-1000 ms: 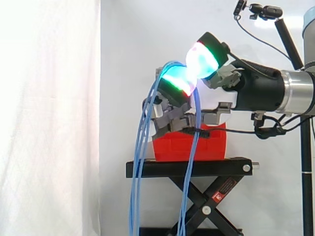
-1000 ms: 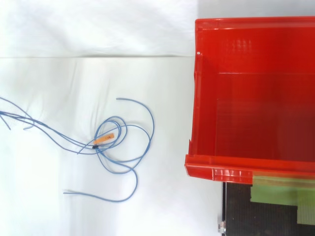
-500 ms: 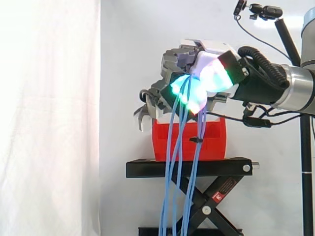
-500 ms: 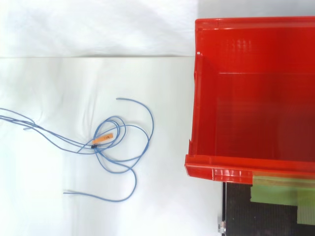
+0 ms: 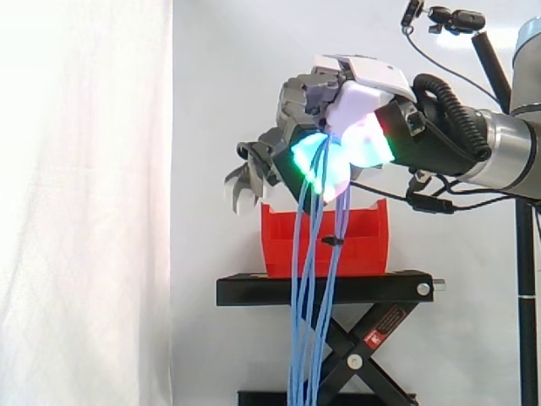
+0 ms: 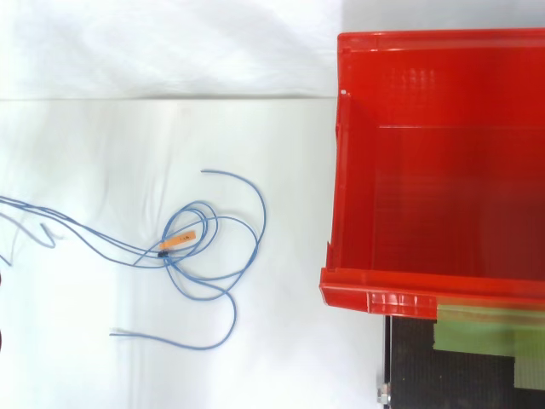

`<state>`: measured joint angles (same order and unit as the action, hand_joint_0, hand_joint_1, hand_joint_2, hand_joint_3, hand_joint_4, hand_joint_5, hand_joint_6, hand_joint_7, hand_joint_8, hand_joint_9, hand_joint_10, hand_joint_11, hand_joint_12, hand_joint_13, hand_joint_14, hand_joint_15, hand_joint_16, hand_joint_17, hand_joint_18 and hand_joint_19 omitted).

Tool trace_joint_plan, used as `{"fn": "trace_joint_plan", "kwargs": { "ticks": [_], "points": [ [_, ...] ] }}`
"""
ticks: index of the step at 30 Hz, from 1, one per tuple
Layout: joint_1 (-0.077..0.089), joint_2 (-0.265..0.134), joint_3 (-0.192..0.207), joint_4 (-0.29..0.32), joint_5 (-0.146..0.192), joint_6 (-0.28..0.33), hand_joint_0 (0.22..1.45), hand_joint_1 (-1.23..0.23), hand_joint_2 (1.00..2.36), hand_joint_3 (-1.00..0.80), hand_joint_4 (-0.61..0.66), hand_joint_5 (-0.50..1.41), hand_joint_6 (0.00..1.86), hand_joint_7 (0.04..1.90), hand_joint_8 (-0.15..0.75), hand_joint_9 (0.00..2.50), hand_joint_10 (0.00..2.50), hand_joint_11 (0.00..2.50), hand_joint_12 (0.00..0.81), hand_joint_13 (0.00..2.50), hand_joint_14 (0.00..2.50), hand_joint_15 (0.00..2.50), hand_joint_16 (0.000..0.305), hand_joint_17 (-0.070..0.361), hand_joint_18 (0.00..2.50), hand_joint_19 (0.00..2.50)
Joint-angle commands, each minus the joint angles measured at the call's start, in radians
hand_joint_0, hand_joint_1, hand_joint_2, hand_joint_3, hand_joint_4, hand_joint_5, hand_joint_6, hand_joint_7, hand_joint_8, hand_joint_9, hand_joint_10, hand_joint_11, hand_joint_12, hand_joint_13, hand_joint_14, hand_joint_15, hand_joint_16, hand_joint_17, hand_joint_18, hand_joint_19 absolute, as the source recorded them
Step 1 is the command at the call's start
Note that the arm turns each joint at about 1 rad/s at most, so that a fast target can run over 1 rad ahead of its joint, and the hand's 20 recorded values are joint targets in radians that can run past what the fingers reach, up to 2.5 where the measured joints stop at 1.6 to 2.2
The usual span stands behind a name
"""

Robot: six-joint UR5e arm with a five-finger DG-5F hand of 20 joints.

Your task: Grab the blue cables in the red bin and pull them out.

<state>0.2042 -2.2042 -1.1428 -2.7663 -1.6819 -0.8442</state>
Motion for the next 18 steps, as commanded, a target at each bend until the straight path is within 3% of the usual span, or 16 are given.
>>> {"fn": "trace_joint_plan", "kwargs": {
  "ticks": [1,7,11,12,15,18],
  "points": [
    [-0.006,0.000,0.002,0.051,-0.018,0.000,0.91,-0.88,1.00,-1.00,0.00,0.60,1.05,0.49,0.252,0.83,0.02,0.78,0.335,0.71,0.02,0.46,0.040,0.091,0.50,0.45],
    [-0.014,0.000,0.000,0.128,-0.044,-0.008,0.91,-0.88,1.00,-1.00,-0.01,0.59,1.06,0.48,0.253,0.84,0.02,0.77,0.333,0.71,0.02,0.46,0.040,0.091,0.50,0.45],
    [-0.016,0.001,0.000,0.237,-0.073,-0.063,0.91,-0.88,1.00,-1.00,-0.01,0.59,1.06,0.48,0.251,0.83,0.02,0.77,0.331,0.71,0.02,0.46,0.040,0.091,0.50,0.45],
    [-0.016,0.000,0.000,0.289,-0.098,-0.097,0.91,-0.88,1.00,-1.00,-0.01,0.59,1.06,0.48,0.249,0.84,0.02,0.77,0.331,0.71,0.02,0.46,0.040,0.091,0.50,0.45],
    [-0.020,0.000,0.000,0.353,-0.154,-0.158,0.91,-0.88,1.00,-1.00,-0.02,0.59,1.07,0.47,0.247,0.83,0.02,0.77,0.330,0.71,0.02,0.46,0.040,0.091,0.50,0.45],
    [-0.025,0.000,0.000,0.353,-0.177,-0.180,0.91,-0.88,1.00,-1.00,-0.02,0.59,1.07,0.47,0.247,0.83,0.02,0.77,0.332,0.71,0.02,0.46,0.040,0.090,0.50,0.45]
  ]
}}
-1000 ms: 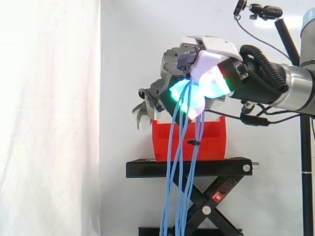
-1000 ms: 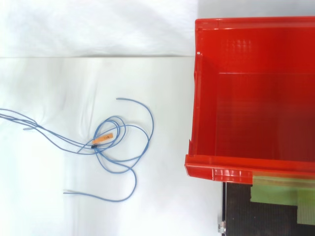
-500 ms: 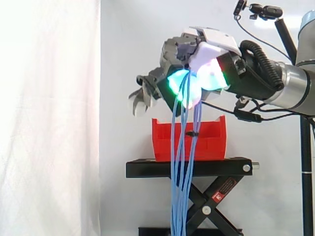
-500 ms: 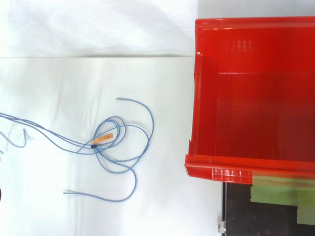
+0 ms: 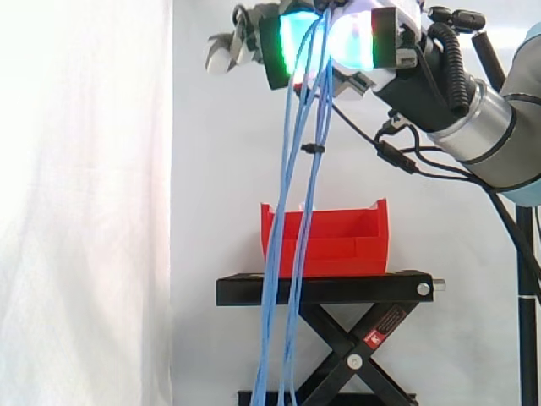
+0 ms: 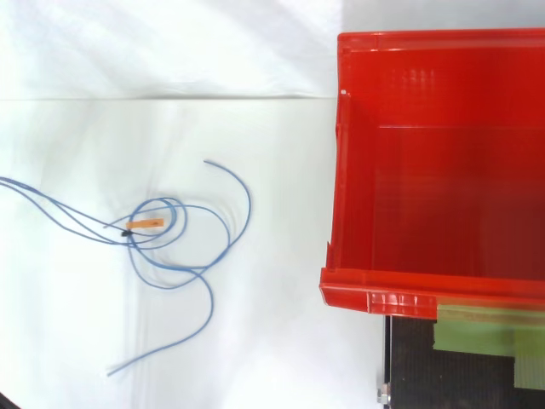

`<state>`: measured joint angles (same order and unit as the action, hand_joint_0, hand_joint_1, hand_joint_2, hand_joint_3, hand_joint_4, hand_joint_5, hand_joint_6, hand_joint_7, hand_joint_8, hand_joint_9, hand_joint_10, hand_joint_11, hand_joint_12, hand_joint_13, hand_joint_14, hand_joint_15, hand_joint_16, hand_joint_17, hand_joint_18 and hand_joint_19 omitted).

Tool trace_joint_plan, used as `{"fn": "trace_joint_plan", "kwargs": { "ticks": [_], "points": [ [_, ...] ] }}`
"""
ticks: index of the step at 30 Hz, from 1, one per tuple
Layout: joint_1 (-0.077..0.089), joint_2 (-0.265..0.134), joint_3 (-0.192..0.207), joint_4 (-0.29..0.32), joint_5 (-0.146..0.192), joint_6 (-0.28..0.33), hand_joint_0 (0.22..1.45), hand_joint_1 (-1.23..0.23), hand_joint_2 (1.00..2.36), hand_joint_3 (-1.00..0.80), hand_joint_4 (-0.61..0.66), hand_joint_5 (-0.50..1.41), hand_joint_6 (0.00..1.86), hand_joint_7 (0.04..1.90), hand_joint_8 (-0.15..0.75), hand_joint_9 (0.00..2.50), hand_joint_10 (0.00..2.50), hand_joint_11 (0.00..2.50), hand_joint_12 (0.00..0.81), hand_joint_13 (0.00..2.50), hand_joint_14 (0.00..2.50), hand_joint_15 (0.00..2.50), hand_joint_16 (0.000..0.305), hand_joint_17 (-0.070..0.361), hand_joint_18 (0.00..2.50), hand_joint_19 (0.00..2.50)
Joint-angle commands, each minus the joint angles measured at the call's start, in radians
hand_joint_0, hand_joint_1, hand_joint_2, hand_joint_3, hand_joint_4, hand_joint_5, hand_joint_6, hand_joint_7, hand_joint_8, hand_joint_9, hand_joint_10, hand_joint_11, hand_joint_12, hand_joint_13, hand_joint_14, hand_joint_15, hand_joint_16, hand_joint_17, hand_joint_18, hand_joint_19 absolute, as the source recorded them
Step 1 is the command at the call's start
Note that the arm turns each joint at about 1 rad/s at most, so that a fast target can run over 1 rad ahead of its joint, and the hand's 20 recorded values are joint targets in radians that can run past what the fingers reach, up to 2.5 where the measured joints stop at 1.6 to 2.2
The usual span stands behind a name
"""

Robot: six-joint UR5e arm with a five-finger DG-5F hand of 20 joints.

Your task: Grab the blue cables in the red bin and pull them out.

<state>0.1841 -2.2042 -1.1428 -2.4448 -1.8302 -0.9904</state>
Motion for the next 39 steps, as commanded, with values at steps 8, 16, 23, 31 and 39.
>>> {"fn": "trace_joint_plan", "kwargs": {
  "ticks": [8,16,23,31,39],
  "points": [
    [-0.008,0.000,0.000,0.018,-0.029,-0.030,0.91,-0.88,1.00,-1.00,-0.02,0.59,1.07,0.48,0.243,0.83,0.02,0.77,0.330,0.71,0.02,0.45,0.040,0.090,0.50,0.45],
    [-0.012,0.000,-0.028,-0.141,0.054,0.094,0.92,-0.88,1.00,-1.00,-0.02,0.59,1.07,0.47,0.247,0.83,0.02,0.77,0.330,0.71,0.02,0.46,0.040,0.090,0.50,0.45],
    [-0.006,0.000,-0.153,0.009,0.137,0.243,0.92,-0.88,1.00,-1.00,-0.02,0.59,1.06,0.46,0.246,0.83,0.02,0.77,0.330,0.71,0.02,0.45,0.040,0.090,0.50,0.45],
    [0.014,0.001,-0.167,-0.065,0.232,0.510,0.92,-0.88,1.00,-1.00,-0.02,0.59,1.06,0.47,0.246,0.83,0.02,0.76,0.331,0.70,0.02,0.45,0.040,0.090,0.50,0.45],
    [0.034,0.000,-0.167,-0.237,0.319,0.744,0.91,-0.88,1.00,-1.00,-0.02,0.60,1.05,0.47,0.245,0.83,0.02,0.77,0.332,0.70,0.02,0.45,0.040,0.091,0.50,0.45]
  ]
}}
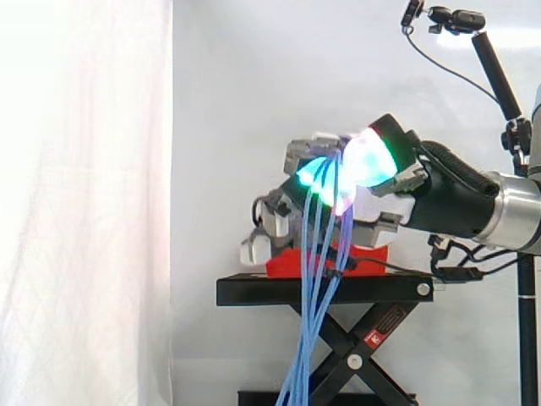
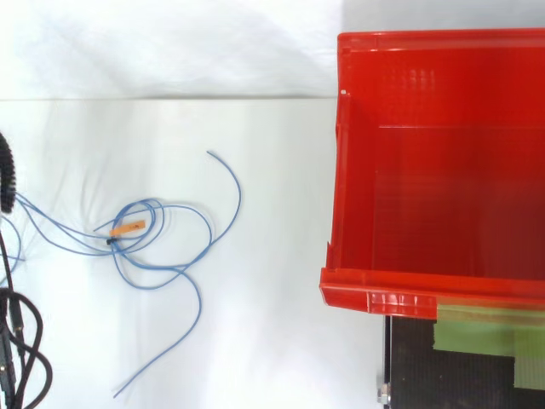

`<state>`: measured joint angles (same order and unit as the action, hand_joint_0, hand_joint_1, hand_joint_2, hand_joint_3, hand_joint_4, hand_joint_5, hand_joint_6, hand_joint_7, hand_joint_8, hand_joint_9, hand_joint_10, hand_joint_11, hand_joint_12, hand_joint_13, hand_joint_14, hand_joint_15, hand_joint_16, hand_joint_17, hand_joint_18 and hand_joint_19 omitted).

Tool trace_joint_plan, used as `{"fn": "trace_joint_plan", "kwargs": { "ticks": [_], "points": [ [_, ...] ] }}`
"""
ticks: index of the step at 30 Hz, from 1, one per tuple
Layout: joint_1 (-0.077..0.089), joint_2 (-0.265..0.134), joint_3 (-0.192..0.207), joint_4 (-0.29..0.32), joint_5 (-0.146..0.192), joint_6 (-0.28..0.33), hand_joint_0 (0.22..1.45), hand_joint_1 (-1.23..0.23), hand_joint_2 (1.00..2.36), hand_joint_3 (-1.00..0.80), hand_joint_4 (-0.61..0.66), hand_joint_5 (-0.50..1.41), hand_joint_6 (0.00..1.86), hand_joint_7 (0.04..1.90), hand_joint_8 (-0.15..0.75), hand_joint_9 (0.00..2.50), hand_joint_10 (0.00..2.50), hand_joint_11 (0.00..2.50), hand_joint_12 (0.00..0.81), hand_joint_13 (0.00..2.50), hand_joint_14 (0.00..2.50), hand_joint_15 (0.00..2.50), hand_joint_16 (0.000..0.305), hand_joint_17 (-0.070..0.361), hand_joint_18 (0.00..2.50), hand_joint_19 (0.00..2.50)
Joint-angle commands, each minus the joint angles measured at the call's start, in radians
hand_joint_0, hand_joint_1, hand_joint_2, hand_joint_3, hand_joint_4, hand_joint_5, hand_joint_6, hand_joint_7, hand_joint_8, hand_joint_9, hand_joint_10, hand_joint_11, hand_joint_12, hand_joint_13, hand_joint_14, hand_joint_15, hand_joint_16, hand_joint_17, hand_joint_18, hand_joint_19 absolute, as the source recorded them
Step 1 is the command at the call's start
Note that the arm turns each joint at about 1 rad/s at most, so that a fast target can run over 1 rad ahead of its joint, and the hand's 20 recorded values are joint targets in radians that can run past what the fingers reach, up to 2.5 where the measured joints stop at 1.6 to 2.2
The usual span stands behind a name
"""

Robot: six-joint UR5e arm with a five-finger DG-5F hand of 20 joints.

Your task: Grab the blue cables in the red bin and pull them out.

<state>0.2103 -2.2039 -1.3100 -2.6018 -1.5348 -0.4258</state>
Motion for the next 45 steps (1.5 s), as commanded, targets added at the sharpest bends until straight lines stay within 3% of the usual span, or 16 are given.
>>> {"fn": "trace_joint_plan", "kwargs": {
  "ticks": [1,2,7,14,23,34,36,41,45],
  "points": [
    [0.012,0.000,-0.002,-0.118,0.027,0.216,0.92,-0.88,1.00,-1.00,-0.02,0.60,1.05,0.48,0.245,0.83,0.02,0.77,0.331,0.70,0.02,0.45,0.040,0.091,0.50,0.45],
    [0.017,0.000,-0.002,-0.161,0.032,0.261,0.91,-0.88,1.00,-1.00,-0.02,0.60,1.05,0.47,0.247,0.83,0.02,0.76,0.330,0.70,0.02,0.45,0.040,0.091,0.50,0.45],
    [0.021,0.000,0.000,-0.224,0.035,0.324,0.92,-0.88,1.00,-1.00,-0.02,0.60,1.04,0.48,0.245,0.83,0.02,0.76,0.330,0.70,0.02,0.45,0.040,0.090,0.50,0.45],
    [0.021,0.000,0.000,-0.231,0.035,0.330,0.92,-0.88,1.00,-1.00,-0.03,0.60,1.04,0.48,0.247,0.86,0.02,0.80,0.333,0.76,0.02,0.49,0.040,0.090,0.52,0.48],
    [0.021,0.000,-0.002,-0.230,0.033,0.330,0.94,-0.88,1.00,-1.00,-0.02,0.61,1.02,0.49,0.247,0.91,0.02,0.94,0.350,1.02,0.02,1.01,0.040,0.090,0.68,0.62],
    [0.021,0.000,-0.002,-0.230,0.032,0.330,0.95,-0.88,1.00,-1.00,-0.02,0.62,1.00,0.49,0.248,0.91,0.02,0.95,0.304,1.31,0.00,1.63,0.041,0.093,0.88,0.90],
    [0.021,0.000,-0.002,-0.230,0.032,0.330,0.95,-0.88,1.00,-1.00,-0.02,0.62,0.99,0.49,0.246,0.92,0.02,0.95,0.299,1.27,0.31,1.57,0.040,0.091,0.90,0.97],
    [0.021,0.000,-0.002,-0.230,0.030,0.330,0.95,-0.88,1.00,-1.00,-0.01,0.62,0.99,0.48,0.252,0.96,0.02,1.02,0.291,1.10,1.74,1.16,0.039,0.087,1.11,1.24],
    [0.020,0.000,-0.002,-0.230,0.030,0.330,0.95,-0.89,1.00,-1.00,-0.01,0.62,0.99,0.48,0.249,0.99,0.02,1.03,0.288,1.07,2.08,1.10,0.036,0.081,1.16,1.38]
  ]
}}
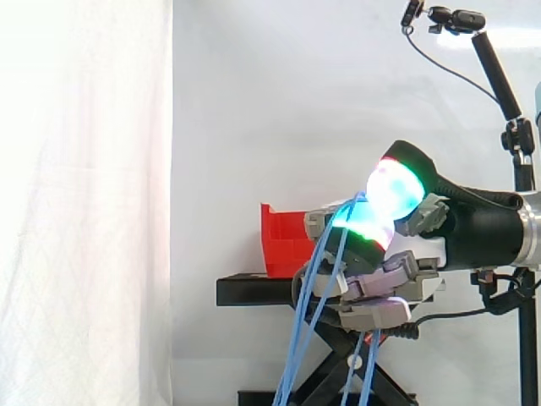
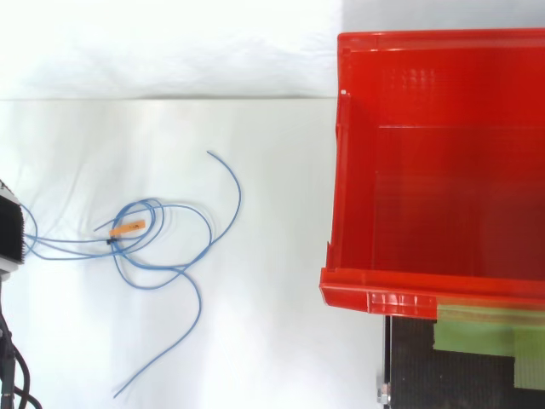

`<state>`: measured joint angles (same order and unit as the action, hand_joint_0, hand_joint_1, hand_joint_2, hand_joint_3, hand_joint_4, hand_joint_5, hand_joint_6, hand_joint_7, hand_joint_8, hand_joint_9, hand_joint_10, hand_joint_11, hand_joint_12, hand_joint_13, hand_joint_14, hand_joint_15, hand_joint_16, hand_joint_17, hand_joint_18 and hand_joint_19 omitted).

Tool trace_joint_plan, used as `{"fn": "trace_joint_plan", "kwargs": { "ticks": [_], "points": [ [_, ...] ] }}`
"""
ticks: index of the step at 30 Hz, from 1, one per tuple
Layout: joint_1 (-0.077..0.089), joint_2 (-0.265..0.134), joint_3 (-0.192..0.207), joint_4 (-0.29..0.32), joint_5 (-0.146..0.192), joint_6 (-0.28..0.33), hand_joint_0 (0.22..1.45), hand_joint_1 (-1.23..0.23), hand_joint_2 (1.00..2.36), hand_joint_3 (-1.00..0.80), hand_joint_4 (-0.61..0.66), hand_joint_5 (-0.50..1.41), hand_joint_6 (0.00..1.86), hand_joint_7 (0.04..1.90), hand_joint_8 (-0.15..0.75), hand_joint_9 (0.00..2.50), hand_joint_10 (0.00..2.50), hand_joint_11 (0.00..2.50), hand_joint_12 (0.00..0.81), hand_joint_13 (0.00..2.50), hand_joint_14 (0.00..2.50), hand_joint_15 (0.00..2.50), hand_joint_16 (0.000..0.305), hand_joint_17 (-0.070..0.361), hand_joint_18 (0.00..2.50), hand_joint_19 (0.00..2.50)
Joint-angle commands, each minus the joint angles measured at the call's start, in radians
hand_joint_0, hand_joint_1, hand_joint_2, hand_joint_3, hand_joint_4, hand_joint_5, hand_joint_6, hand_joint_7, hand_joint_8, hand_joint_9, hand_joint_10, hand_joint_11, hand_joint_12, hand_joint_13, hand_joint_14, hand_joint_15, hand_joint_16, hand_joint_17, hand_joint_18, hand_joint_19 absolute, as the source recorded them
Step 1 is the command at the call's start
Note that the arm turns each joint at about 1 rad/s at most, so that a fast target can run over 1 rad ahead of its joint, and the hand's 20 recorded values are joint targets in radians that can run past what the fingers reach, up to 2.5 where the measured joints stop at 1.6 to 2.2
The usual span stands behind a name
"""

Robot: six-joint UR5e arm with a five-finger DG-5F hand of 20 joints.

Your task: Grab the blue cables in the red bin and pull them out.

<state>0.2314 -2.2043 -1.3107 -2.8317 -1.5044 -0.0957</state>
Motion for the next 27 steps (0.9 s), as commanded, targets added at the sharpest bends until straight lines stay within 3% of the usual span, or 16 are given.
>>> {"fn": "trace_joint_plan", "kwargs": {
  "ticks": [1,11,18,24,27],
  "points": [
    [0.000,0.001,-0.001,0.000,0.000,0.000,0.95,-0.89,1.00,-1.00,-0.01,0.62,0.98,0.49,0.245,1.00,0.02,1.04,0.289,1.07,2.12,1.09,0.036,0.082,1.17,1.39],
    [-0.001,0.000,-0.001,0.000,-0.002,0.001,0.88,-0.86,1.00,-1.00,0.01,0.63,0.85,0.52,0.242,0.98,0.02,1.06,0.292,1.05,1.97,1.17,0.039,0.088,1.09,1.28],
    [-0.001,0.001,0.001,-0.006,0.000,0.004,0.77,-0.80,1.00,-1.00,0.06,0.59,0.76,0.52,0.253,0.92,0.02,0.99,0.322,1.09,1.48,1.25,0.045,0.101,1.00,1.22],
    [-0.001,0.001,-0.001,-0.008,-0.002,0.006,0.67,-0.75,1.00,-1.00,0.12,0.55,0.62,0.52,0.281,0.84,0.02,0.91,0.364,1.16,0.77,1.34,0.057,0.129,0.95,1.11],
    [-0.001,0.001,0.001,-0.008,-0.002,0.004,0.64,-0.74,1.00,-1.00,0.13,0.54,0.62,0.50,0.290,0.83,0.02,0.90,0.381,1.17,0.72,1.33,0.059,0.134,0.94,1.09]
  ]
}}
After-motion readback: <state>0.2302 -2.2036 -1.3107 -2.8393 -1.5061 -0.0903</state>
